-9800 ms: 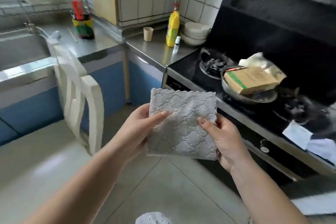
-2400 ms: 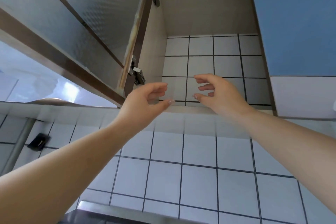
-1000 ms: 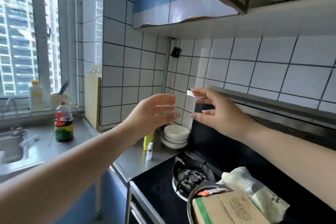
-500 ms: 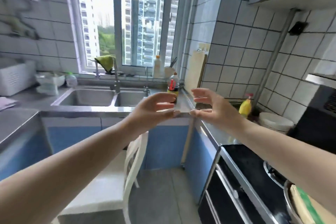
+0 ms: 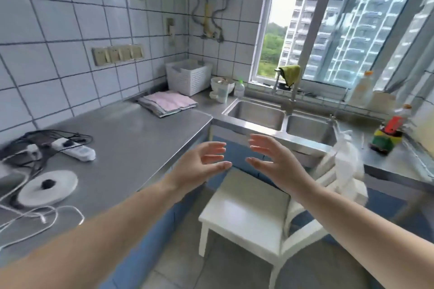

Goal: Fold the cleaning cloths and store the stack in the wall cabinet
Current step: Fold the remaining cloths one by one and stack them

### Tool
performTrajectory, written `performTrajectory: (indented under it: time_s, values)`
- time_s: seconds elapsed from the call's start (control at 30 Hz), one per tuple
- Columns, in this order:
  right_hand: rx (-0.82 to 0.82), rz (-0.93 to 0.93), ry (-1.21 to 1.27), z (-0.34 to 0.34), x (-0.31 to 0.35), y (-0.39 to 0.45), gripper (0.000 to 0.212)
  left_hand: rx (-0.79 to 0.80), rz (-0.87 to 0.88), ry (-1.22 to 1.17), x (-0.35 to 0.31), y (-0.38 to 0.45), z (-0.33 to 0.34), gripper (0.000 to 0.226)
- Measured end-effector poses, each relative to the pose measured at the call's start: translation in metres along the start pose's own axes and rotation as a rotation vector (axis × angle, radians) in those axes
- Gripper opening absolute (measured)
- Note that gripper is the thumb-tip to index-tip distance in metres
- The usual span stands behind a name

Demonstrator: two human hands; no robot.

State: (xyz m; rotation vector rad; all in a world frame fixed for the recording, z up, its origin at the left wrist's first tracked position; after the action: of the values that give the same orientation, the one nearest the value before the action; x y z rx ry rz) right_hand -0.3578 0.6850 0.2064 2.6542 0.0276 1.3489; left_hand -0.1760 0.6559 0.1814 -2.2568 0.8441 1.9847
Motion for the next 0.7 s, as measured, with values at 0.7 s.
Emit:
performTrajectory:
  time_s: [0.7]
  values:
    - [0.483, -0.029, 0.140, 0.233, 0.001, 0.258, 0.049, -0.499, -0.236, 0.008, 0.165, 0.085, -0.216, 0.036]
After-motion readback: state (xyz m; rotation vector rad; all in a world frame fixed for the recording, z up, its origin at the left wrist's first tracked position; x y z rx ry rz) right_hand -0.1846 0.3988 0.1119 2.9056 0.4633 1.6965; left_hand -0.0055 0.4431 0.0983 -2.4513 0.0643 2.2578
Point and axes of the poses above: each hand's wrist, its own y-axis towards the middle knuckle, its own z-axis out of the palm, x = y × z, the point moved 5 cm from there along y, towards the middle knuckle, and after that the axes turned 9 degrees about z, right-handed, at the moved point
